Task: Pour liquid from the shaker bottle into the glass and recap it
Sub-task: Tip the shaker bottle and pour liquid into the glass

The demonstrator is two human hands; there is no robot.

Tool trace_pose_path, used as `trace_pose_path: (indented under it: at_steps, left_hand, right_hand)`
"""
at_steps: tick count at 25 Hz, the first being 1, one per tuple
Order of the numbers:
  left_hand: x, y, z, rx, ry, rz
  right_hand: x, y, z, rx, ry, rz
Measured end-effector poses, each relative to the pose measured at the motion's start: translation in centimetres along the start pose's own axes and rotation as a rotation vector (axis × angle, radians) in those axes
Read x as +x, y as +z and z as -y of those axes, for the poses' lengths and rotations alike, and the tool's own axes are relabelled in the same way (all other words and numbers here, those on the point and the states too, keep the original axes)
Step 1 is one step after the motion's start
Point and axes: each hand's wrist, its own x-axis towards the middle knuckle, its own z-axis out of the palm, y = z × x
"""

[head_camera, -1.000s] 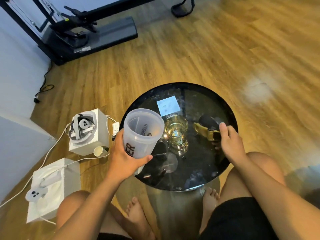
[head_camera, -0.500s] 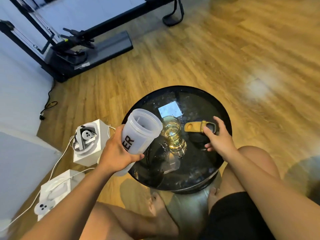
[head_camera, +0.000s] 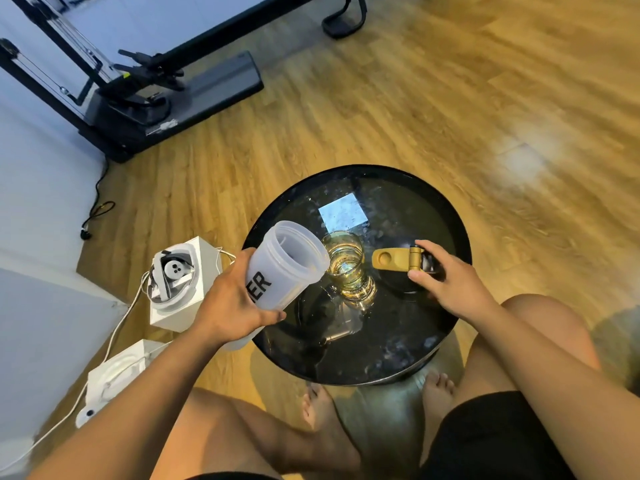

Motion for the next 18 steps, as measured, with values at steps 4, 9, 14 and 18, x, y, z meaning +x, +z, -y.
trace_pose_path:
  at_steps: [4,9,14,18]
  left_hand:
    - [0.4,-0.1,0.1,0.015,0.000,0.013]
    - [0.4,-0.6,0.3,0.068,0.002,0.030]
    - [0.8,-1.1,0.2,0.114,0.010,0.042]
    - [1.1,-1.3,0.2,0.137,0.026,0.054]
  right_hand:
    - [0.4,0.2,-0.2,-0.110,0.032,-0.061]
    - [0.7,0.3,-0.2,-0.236,0.009,-0.106]
    - [0.9,0.7,-0.2,-0.266,0.003,-0.091]
    - [0.8,0.8,-0.1,-0.335,-0.052,-0.113]
